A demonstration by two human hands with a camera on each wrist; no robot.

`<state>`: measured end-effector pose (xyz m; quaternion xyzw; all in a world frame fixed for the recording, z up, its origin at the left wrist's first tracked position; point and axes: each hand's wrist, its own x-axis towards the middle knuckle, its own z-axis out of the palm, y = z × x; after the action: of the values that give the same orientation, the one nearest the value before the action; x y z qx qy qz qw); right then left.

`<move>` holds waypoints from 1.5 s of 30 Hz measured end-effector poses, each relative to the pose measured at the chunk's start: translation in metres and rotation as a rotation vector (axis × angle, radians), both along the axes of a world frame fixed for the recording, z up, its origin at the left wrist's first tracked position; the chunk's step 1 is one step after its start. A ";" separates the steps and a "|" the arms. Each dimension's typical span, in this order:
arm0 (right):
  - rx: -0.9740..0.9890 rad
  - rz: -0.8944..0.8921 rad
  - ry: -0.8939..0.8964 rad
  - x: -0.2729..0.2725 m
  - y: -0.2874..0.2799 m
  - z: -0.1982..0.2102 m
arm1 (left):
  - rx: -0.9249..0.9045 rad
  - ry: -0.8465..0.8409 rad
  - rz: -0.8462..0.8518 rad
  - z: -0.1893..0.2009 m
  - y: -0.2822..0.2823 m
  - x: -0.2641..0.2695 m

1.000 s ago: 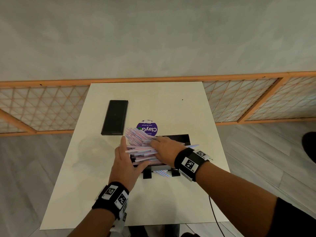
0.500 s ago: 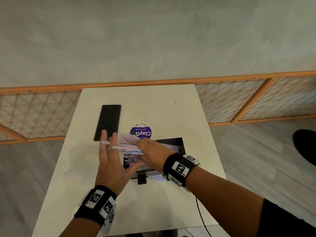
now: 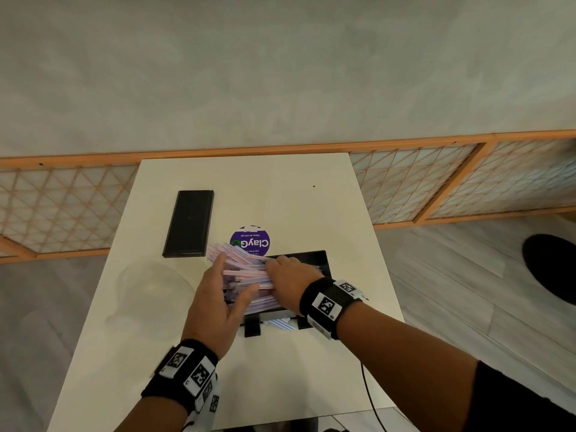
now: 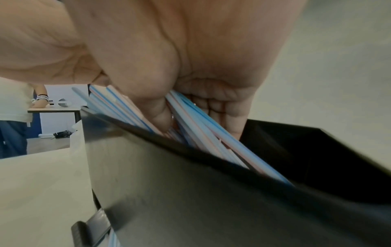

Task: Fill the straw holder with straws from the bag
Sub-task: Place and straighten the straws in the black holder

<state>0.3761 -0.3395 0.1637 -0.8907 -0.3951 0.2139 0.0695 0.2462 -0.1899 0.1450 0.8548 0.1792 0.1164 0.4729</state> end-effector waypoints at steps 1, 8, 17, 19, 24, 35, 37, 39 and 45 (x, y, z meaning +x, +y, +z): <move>0.015 -0.005 -0.013 -0.001 0.001 0.000 | 0.008 0.007 -0.025 -0.001 0.000 0.000; 0.121 0.037 0.037 -0.002 0.004 0.012 | 0.290 0.062 -0.096 -0.011 -0.013 0.007; 0.003 0.050 0.147 0.011 -0.008 0.011 | 0.689 -0.018 -0.455 -0.019 -0.008 0.003; 0.034 -0.036 0.144 0.020 -0.011 0.013 | 0.734 0.025 -0.477 -0.026 -0.006 0.000; -0.123 -0.206 0.091 0.037 -0.022 0.007 | 0.706 0.054 -0.443 -0.029 -0.009 -0.004; -0.190 -0.313 0.140 0.029 -0.009 -0.009 | 0.671 0.017 -0.362 -0.032 -0.011 -0.001; -0.189 -0.324 0.113 0.026 -0.007 -0.010 | 0.727 0.012 -0.368 -0.029 -0.014 0.000; -0.177 -0.333 0.082 0.023 -0.006 -0.010 | 0.754 -0.019 -0.377 -0.027 -0.018 0.003; -0.177 -0.354 0.082 0.018 -0.007 -0.011 | 0.787 -0.100 -0.411 -0.025 -0.014 0.015</move>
<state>0.3945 -0.3461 0.1529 -0.9394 -0.2089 0.2684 0.0438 0.2611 -0.2041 0.1203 0.9809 -0.0754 0.1205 0.1329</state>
